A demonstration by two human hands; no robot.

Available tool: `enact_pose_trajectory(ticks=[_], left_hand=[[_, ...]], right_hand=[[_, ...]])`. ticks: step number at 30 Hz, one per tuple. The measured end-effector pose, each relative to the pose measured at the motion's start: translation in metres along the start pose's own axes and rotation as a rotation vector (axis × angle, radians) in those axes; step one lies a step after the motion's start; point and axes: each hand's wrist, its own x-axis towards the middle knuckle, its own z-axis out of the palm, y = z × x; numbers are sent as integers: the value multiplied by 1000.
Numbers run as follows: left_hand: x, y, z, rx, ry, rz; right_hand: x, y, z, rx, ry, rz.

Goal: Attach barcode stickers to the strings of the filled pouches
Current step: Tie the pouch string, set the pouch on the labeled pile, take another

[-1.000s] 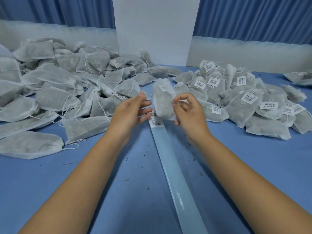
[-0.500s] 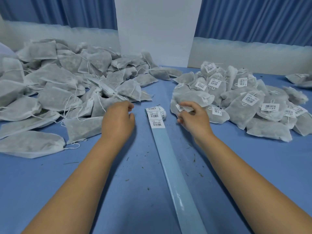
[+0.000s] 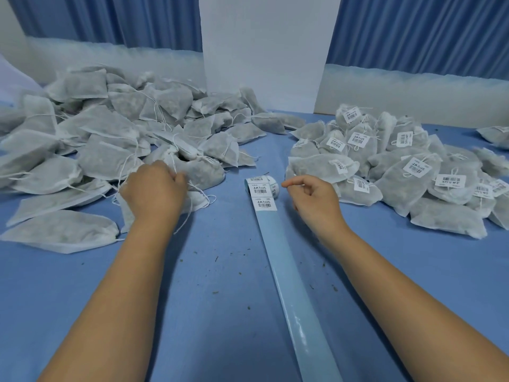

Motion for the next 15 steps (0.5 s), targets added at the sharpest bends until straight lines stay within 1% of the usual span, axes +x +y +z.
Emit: enact_pose_trajectory(ticks=[3, 7, 9, 12, 15], left_hand=[[-2, 4, 1, -122, 7, 99], [-15, 19, 2, -488, -93, 178], [-22, 27, 1, -627, -109, 206], [-28, 34, -1, -718, -102, 262], [-35, 39, -4, -707, -122, 324]], right_hand=[[-2, -2, 1, 9, -36, -11], [-3, -2, 2, 26, -63, -3], [-4, -4, 4, 66, -85, -12], [-7, -10, 7, 118, -132, -62], [-13, -18, 9, 140, -219, -134]])
